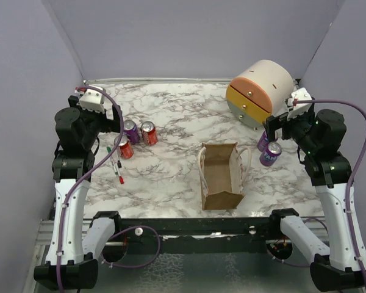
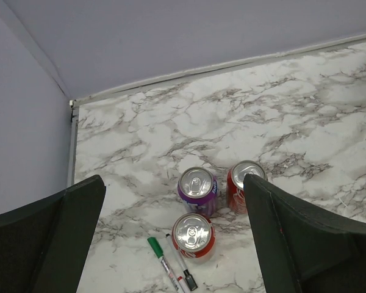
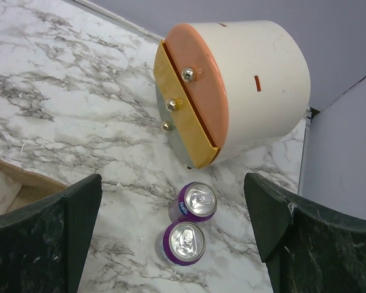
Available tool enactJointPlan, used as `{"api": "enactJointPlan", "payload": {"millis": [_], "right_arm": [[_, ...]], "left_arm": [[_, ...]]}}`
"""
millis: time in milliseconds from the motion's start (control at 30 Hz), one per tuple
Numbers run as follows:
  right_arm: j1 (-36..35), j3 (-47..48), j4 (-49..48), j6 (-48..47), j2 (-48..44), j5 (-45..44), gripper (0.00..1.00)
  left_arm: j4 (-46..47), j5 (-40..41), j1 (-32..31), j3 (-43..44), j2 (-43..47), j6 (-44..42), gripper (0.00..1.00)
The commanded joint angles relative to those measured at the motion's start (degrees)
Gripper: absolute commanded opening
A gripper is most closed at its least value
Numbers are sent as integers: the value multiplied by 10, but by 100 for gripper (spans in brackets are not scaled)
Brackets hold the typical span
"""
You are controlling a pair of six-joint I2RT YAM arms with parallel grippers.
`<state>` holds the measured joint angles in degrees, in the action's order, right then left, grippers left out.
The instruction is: Place the beverage into the canvas bag
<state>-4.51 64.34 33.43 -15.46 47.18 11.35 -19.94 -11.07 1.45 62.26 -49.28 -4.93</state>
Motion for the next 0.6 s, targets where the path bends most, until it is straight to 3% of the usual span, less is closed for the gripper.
{"api": "enactJointPlan", "payload": {"millis": [0, 333, 567], "right_arm": [[-5, 19, 20, -14, -5, 28, 100], [-6, 15, 34, -31, -6, 34, 100], [-7, 6, 43, -42, -11, 22, 99]], "left_arm": [[22, 0, -4, -13, 10, -8, 99], [33, -7, -5, -25, 9, -5, 99], [28, -76, -6, -27, 3, -2, 99]]}}
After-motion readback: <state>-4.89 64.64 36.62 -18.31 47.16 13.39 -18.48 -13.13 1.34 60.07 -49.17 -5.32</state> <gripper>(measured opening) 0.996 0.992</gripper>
